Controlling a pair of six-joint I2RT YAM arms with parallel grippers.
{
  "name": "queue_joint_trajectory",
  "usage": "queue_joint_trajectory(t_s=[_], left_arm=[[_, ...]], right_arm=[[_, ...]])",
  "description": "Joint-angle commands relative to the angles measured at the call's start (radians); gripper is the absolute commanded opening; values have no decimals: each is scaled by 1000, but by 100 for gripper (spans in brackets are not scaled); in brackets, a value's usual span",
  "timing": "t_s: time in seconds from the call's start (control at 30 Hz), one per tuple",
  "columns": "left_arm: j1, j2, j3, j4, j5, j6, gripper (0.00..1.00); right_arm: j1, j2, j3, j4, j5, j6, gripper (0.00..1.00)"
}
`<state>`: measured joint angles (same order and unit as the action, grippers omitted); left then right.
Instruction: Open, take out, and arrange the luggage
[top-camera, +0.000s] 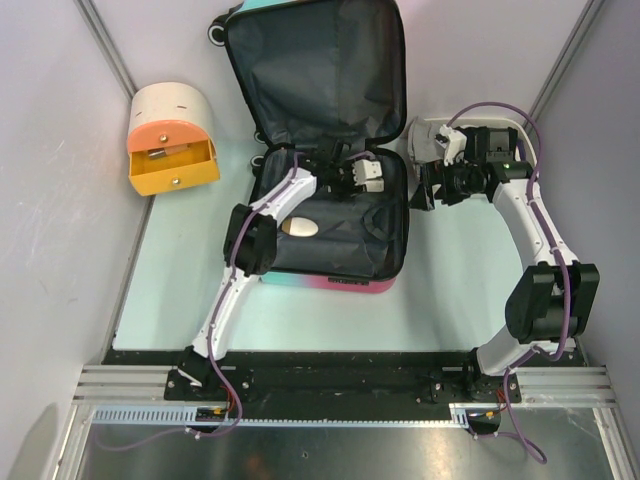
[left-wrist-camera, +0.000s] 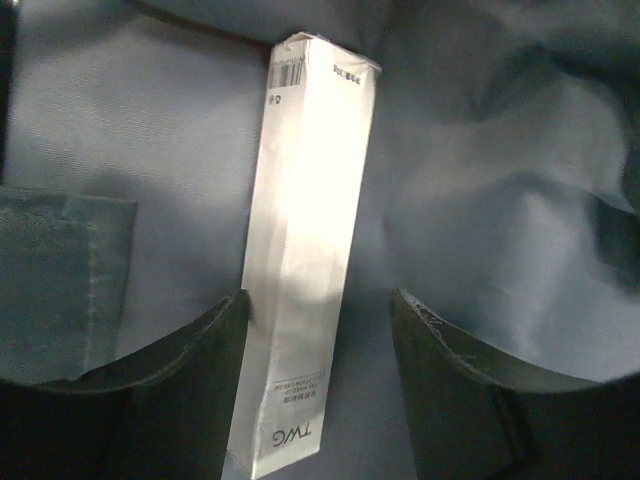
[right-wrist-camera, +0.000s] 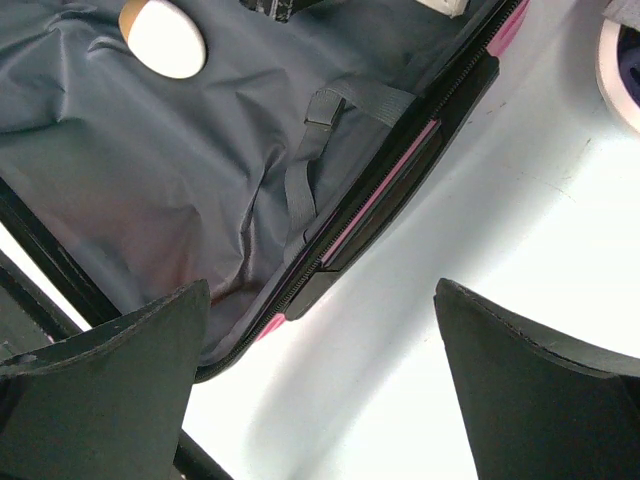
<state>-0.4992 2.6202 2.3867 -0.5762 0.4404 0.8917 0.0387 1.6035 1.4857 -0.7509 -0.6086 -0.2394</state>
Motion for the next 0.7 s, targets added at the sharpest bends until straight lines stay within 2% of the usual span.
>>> queue_joint_trajectory(t_s=[0.0,0.1,0.23,0.33,0.43,0.57,0.67], left_arm=[[-6,15,37,111,-81,-30,63],[-10,21,19,156,-115,-1,59],[-25,46,-7,177,-189,131,57],[-29,43,-46,190,-223,170,52],[-30,9,-70,194,-191,141,43],[-30,-113,-144,196,-88,72,19],[-27,-282,-309,194,-19,65,12]], right_arm=[[-11,-42,-4,-5,-2,0,100],[-17,-42,-8,-8,-8,0,100],[-19,-40,-8,-2,-13,2,100],[-22,-37,-10,-2,-13,2,100],[-22,-37,-10,-2,-16,2,100],[-23,-36,-8,7,-20,5,100],[-23,-34,-5,7,-25,5,100]])
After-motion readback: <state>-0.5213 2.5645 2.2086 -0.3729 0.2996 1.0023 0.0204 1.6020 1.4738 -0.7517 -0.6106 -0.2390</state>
